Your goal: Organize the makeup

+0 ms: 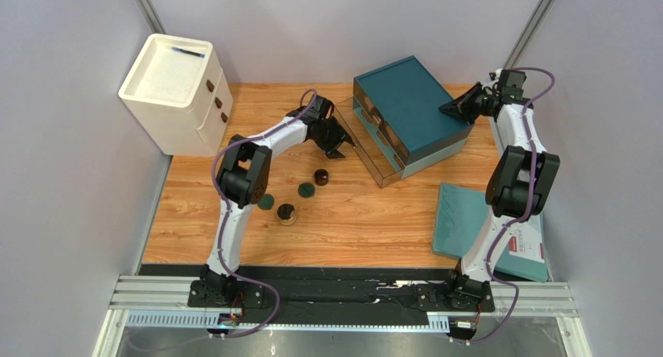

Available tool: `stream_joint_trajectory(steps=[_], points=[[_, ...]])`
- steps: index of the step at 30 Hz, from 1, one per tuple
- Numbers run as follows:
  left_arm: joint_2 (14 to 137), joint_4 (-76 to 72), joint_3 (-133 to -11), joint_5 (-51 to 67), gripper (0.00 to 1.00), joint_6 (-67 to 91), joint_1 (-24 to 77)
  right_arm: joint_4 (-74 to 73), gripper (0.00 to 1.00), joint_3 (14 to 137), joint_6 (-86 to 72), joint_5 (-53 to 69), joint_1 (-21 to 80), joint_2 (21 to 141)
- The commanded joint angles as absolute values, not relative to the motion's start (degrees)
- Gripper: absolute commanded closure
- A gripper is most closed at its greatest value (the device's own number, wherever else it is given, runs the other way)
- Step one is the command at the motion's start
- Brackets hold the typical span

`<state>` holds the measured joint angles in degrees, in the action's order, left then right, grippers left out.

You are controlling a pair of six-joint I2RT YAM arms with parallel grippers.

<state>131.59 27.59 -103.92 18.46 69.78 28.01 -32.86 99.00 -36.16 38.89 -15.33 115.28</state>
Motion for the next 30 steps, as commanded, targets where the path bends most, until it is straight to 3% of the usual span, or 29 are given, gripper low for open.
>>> stream_joint_trajectory(steps=[1,9,18,21,30], points=[[127.1,32.3,-100.5,13.1,0.38,66.7,27.8,-40.9,1.0,95.7,-33.0,33.7,-14.1,117.7],[119.2,24.7,-101.2,11.6,0.28,55.9,27.7,-41.2,0.99,96.9,-32.8,35.0,-13.9,117.8],[121.6,53.2,-119.9,4.8,0.25,28.4,29.0,-41.8,0.96,96.3,-32.0,35.8,-13.8,117.9],[120.4,57.0,-114.8,1.9,0.06,25.7,29.6,-42.1,0.96,96.1,-31.6,35.8,-13.7,118.0],[118.1,54.2,-99.8,3.8,0.04,24.7,31.7,-41.7,0.96,94.6,-31.1,36.1,-13.8,118.2]])
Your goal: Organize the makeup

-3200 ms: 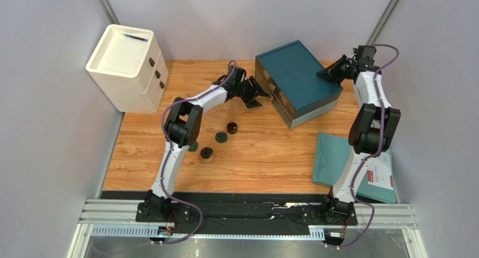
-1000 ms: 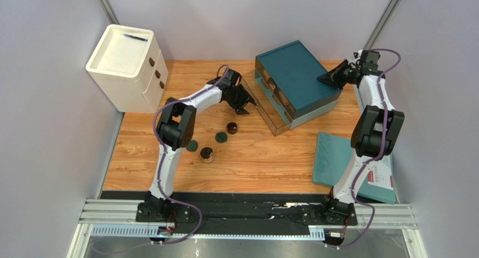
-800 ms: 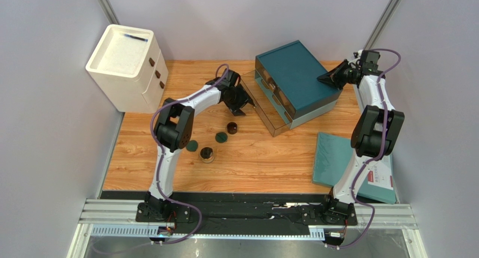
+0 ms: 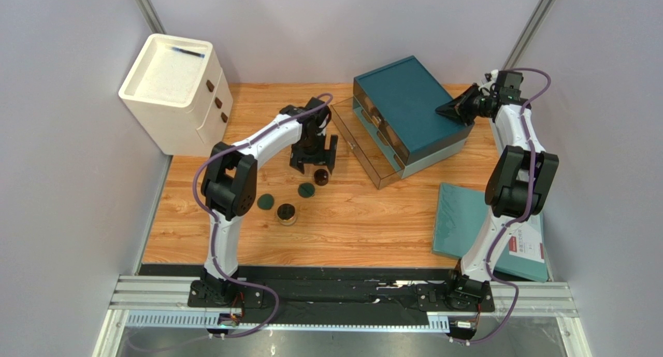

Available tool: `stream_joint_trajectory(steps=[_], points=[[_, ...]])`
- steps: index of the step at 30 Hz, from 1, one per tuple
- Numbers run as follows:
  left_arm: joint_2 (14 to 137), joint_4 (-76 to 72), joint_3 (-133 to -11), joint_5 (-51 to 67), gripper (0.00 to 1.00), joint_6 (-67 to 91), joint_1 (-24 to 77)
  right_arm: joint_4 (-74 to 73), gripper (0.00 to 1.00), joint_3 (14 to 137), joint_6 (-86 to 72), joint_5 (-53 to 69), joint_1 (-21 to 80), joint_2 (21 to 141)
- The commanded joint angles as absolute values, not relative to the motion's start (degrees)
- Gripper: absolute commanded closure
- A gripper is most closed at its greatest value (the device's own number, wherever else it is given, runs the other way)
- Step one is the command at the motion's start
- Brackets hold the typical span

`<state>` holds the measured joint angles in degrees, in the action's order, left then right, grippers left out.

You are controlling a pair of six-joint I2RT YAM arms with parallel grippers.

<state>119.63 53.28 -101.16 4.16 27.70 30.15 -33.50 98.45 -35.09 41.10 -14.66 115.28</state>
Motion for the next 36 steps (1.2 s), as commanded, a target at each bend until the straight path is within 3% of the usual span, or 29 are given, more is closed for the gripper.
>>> stream_joint_trajectory(steps=[1,18,21,23,25,26,27,36], points=[[118.5,54.1,-99.9,3.9,0.03,24.6,32.3,-41.7,0.96,94.6,-31.1,36.2,-13.7,118.2],[127.6,56.9,-103.0,0.4,0.1,26.8,33.2,-40.3,0.98,93.1,-32.0,36.4,-14.0,118.3],[128.8,56.7,-103.0,1.1,0.22,26.5,33.1,-40.3,0.99,92.8,-32.0,36.2,-14.0,118.3],[129.2,56.7,-103.0,1.9,0.48,26.3,33.2,-40.2,0.99,92.6,-31.9,36.3,-14.0,118.4],[129.5,56.6,-103.0,2.2,0.67,26.2,33.2,-40.1,0.99,92.5,-32.0,36.4,-14.0,118.5],[129.5,56.6,-102.9,2.0,0.85,26.1,33.1,-39.9,0.99,92.3,-32.1,36.4,-14.0,118.6],[129.4,56.7,-102.9,2.0,0.97,26.0,33.2,-40.0,1.0,92.3,-32.0,36.5,-13.9,118.6],[123.9,55.2,-104.3,0.4,1.0,25.4,33.2,-40.0,1.0,92.6,-32.3,36.7,-13.9,119.1]])
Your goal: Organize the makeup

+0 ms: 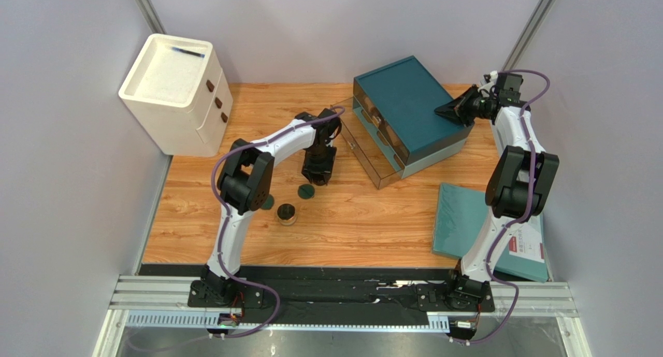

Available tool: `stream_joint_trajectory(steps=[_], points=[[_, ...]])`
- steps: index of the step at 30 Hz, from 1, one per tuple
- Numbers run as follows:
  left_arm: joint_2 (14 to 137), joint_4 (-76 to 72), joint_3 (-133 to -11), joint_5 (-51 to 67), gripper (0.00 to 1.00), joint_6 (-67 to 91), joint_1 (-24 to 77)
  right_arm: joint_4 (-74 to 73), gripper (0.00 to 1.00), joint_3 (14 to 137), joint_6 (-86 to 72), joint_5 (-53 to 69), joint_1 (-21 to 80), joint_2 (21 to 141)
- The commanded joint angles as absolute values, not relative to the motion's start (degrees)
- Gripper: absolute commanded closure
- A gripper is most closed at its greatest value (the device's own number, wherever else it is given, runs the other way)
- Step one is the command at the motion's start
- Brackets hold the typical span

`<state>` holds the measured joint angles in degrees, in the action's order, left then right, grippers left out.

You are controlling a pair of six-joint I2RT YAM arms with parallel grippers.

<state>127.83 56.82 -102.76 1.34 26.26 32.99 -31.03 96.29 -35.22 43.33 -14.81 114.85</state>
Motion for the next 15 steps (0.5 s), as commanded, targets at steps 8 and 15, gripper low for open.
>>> stream_joint_trajectory(steps=[8,15], points=[[117.8,50.5,-111.0,4.0,1.0,27.1,33.2,-40.1,1.0,93.0,-32.2,36.7,-14.0,119.5],[117.1,44.5,-114.4,10.0,1.0,25.7,34.6,-40.3,1.0,93.2,-32.4,36.7,-13.9,119.9]])
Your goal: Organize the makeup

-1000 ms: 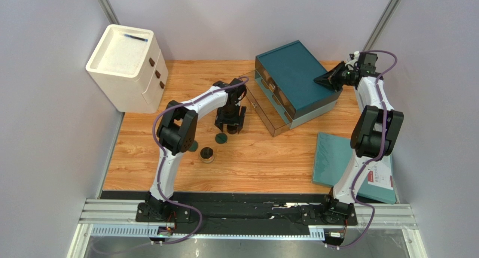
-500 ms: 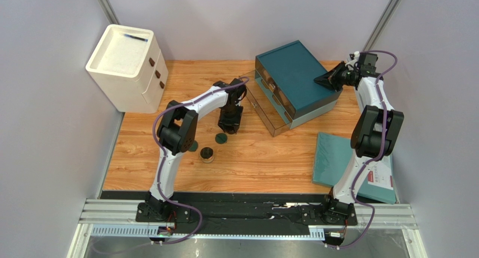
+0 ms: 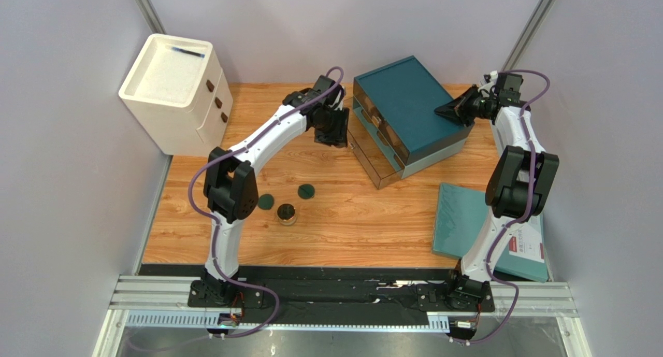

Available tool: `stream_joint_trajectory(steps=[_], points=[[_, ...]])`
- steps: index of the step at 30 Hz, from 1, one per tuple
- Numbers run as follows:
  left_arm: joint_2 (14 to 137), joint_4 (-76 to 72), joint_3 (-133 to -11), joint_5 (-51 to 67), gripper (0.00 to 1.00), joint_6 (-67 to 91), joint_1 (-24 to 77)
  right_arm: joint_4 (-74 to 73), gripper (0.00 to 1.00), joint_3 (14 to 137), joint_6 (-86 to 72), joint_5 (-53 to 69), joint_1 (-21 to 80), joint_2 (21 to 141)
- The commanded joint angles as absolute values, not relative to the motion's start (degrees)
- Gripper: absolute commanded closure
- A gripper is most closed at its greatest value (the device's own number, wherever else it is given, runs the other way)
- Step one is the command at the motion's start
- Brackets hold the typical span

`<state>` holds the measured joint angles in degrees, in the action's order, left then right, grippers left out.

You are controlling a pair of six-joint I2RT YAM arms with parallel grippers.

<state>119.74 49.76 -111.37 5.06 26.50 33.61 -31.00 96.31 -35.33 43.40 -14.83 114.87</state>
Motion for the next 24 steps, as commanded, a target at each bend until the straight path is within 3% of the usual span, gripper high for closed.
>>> stream_joint_trajectory(steps=[1,5,8,14,19,24], points=[[117.4,44.0,-115.6,10.6,1.0,25.9,34.9,-40.3,1.0,93.2,-32.3,36.7,-13.9,119.9],[121.4,43.2,-119.9,13.6,1.0,27.2,35.4,-40.3,1.0,93.3,-32.3,36.7,-13.9,120.2],[124.7,43.3,-124.0,15.3,0.94,28.0,36.2,-40.5,1.0,93.2,-32.2,36.7,-13.9,120.5],[131.2,43.9,-129.7,18.4,0.8,30.6,37.4,-41.0,0.98,93.0,-31.7,36.7,-13.9,120.6],[134.6,45.3,-132.3,19.4,0.62,30.9,38.2,-41.0,0.97,92.7,-31.6,37.0,-13.9,120.8],[136.1,46.1,-133.2,19.8,0.52,30.0,38.8,-41.5,0.96,92.7,-31.5,37.0,-13.9,120.7]])
